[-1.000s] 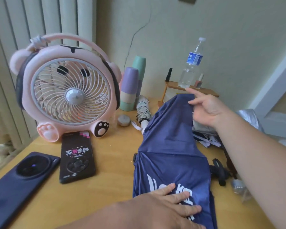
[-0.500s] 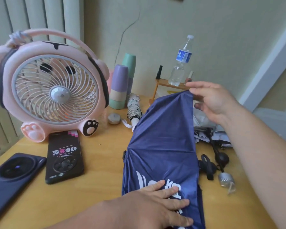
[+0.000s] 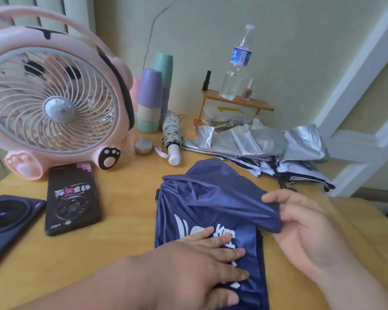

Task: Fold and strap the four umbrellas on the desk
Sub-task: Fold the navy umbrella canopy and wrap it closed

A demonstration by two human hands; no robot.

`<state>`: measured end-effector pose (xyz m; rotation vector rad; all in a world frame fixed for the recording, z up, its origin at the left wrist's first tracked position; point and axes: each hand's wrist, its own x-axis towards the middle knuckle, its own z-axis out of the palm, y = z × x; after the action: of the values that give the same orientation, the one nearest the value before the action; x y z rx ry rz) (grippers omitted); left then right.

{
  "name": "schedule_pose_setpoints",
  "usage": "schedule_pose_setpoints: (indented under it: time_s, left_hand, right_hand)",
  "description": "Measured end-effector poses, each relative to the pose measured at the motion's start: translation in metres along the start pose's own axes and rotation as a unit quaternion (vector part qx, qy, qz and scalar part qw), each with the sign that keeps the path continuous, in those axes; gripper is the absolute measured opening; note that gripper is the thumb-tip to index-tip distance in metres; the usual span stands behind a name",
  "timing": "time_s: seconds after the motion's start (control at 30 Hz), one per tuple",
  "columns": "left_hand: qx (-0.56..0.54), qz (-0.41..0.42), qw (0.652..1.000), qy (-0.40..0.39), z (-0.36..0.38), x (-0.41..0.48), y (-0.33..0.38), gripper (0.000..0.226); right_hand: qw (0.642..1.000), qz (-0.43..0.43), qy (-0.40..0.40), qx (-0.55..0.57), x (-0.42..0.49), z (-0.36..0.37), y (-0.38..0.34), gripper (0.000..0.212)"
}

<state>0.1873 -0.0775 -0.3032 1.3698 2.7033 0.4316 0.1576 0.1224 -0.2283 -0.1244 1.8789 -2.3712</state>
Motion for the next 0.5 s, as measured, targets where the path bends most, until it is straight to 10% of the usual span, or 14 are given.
schedule_pose_setpoints:
  time_s: [0.27,0.4,0.5]
  left_hand:
    - [-0.006,-0.048,0.982,0.181,-0.039,-0.023,0.008,0.033]
    - [-0.053,-0.236,0.885,0.398,-0.061,-0.036,0.007,0.04]
    - [-0.104,-0.319,0.858,0.388,-0.081,-0.045,0.003,0.027]
  right_hand:
    - [0.979,-0.074,-0.028,-0.19,-0.022,-0.027,0.037,0.028]
    - [0.984,-0.114,-0.018,-0.136,-0.018,-0.028,0.044,0.025]
    - [0.992,-0.111,0.012,-0.051,-0.016,-0.03,0.044,0.018]
